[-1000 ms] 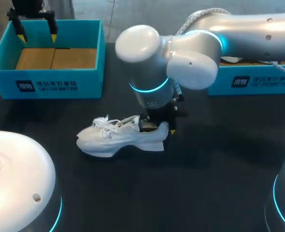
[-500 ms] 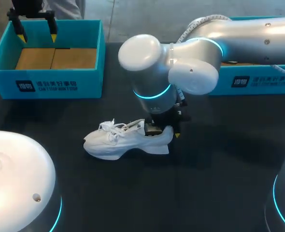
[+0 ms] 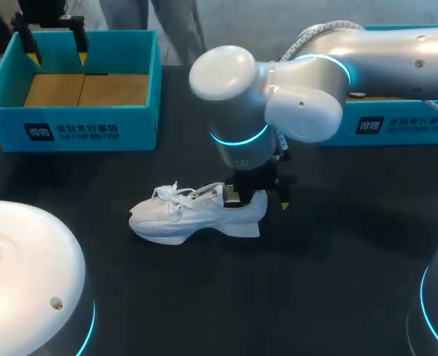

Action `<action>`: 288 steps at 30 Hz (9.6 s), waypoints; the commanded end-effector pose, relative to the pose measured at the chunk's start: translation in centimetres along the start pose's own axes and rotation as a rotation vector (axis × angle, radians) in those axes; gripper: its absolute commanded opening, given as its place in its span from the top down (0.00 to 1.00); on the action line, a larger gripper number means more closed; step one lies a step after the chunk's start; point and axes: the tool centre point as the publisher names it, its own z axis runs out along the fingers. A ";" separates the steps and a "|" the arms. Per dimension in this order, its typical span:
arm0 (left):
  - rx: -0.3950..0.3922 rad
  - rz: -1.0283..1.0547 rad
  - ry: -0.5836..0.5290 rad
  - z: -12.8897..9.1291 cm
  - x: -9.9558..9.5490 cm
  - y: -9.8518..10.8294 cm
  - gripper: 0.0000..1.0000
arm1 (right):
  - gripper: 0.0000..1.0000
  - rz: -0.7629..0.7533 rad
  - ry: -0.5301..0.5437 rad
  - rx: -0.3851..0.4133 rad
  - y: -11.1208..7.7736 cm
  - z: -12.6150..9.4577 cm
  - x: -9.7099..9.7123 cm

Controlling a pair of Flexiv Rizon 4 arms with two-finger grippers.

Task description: Take the shoe out of the shoebox, open the shoe tongue, remove and reinsert the insole, then place the shoe into the shoebox

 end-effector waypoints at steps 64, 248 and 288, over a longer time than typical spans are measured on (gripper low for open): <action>-0.001 0.000 -0.001 0.0 0.0 0.0 0.00 | 0.00 -0.428 0.290 -0.229 0.8 -8.5 1.9; -0.001 0.000 -0.001 0.0 0.0 0.0 0.00 | 0.00 -1.397 1.191 -0.951 2.0 2.3 4.8; -0.001 0.000 -0.001 0.0 0.0 0.0 0.00 | 1.00 -1.423 1.172 -0.910 1.5 3.0 2.9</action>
